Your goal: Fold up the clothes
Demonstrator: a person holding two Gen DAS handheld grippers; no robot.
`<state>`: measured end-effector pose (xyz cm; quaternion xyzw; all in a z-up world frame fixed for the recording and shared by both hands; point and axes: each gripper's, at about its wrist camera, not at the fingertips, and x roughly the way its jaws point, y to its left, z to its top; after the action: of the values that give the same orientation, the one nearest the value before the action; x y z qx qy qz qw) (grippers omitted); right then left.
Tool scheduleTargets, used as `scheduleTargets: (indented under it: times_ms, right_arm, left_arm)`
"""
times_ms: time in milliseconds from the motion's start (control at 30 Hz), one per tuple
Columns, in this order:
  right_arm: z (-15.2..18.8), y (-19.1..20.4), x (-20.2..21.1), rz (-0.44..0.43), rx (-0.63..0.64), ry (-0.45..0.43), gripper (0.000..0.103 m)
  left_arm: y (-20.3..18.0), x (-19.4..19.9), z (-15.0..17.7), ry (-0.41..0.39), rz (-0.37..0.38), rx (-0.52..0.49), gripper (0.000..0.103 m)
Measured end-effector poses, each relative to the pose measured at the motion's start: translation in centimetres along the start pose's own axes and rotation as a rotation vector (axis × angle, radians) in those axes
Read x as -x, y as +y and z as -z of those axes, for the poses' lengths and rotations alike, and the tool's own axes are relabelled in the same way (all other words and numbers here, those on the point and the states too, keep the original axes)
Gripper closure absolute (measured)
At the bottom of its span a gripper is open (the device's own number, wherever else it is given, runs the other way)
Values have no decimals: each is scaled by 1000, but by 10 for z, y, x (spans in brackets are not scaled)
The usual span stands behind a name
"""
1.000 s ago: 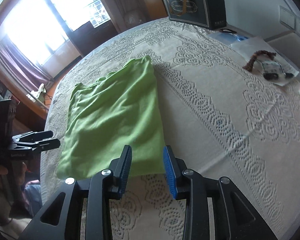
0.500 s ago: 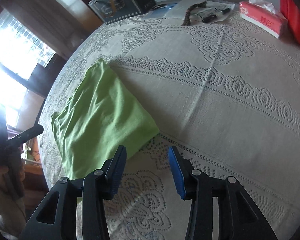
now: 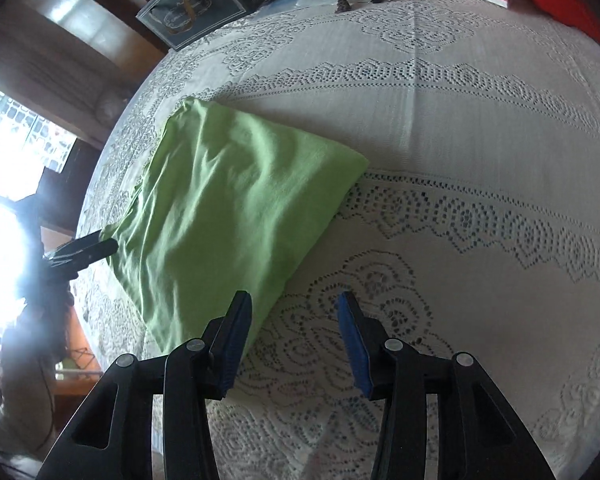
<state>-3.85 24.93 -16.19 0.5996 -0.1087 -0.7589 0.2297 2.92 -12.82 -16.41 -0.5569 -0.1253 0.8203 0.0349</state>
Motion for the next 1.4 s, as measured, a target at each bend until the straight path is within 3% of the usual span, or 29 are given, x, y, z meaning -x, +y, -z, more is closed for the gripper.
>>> scheduleTargets:
  times_ms: [67, 167, 267, 333, 400, 667, 733, 800, 833, 933, 1067, 1200, 1300, 1367, 1400]
  right_arm:
    - [4, 1, -2, 1, -54, -25, 58]
    - [7, 9, -6, 23, -91, -69, 55]
    - [5, 15, -11, 59, -125, -107, 55]
    - [4, 20, -16, 74, -152, -130, 55]
    - [1, 24, -19, 87, -171, -154, 55]
    - [-18, 24, -25, 198, -240, -258, 55]
    - [-25, 22, -35, 199, -254, -249, 53]
    - [-26, 28, -38, 154, -236, -221, 61]
    - [-26, 35, -42, 146, -217, -194, 68]
    - [-27, 46, -48, 194, -174, -160, 72]
    - [-30, 37, -47, 160, -231, -152, 74]
    - [-30, 40, -48, 185, -225, -149, 74]
    - [-29, 46, -50, 239, -192, -144, 85]
    - [-29, 49, -51, 265, -171, -142, 87]
    - [-29, 50, -51, 278, -160, -142, 88]
  left_arm:
    - [-2, -11, 0, 46, 34, -23, 0]
    - [-14, -20, 3, 59, -33, -141, 0]
    - [-23, -24, 1, 56, -98, -178, 0]
    - [-29, -24, -1, 63, -99, -191, 1]
    - [-34, -21, -4, 69, -86, -212, 20]
    - [-28, -11, -11, 81, -63, -235, 31]
    - [-24, -6, -12, 89, -36, -223, 41]
    - [-21, -1, -13, 102, 16, -204, 65]
    - [-19, 0, -13, 105, 33, -198, 66]
    - [-10, 5, -12, 100, 68, -187, 67]
    - [4, 11, -14, 105, 111, -131, 68]
    - [4, 16, -10, 94, 77, -147, 68]
    - [12, 21, -10, 95, 96, -114, 69]
    - [17, 23, -8, 120, 149, -73, 82]
    - [17, 23, -6, 125, 167, -63, 82]
